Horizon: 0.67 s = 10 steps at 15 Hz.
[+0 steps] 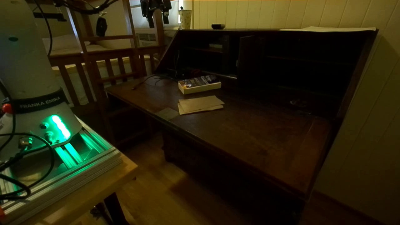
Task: Put the remote control on the middle shelf of the cabinet.
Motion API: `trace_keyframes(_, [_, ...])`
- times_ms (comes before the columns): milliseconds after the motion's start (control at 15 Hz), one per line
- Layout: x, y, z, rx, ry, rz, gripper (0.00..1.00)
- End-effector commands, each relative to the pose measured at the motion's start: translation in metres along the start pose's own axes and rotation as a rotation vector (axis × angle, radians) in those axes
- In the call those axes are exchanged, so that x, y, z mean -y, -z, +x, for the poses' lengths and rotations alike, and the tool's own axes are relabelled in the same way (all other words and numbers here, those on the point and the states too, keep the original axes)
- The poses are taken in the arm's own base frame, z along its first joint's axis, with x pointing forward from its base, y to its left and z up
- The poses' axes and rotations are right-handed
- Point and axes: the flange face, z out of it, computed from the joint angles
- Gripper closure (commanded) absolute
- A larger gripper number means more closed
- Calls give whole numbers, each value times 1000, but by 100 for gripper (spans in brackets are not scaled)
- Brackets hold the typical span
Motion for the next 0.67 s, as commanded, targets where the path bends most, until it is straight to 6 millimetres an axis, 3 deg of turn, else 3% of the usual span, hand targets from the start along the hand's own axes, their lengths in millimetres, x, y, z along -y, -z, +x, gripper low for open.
trace_keyframes(0, [0, 1, 0, 1, 0, 0, 0])
trace_keyframes(267, [-19, 13, 37, -245, -71, -22, 0])
trace_keyframes(600, [-67, 37, 83, -508, -124, -24, 0])
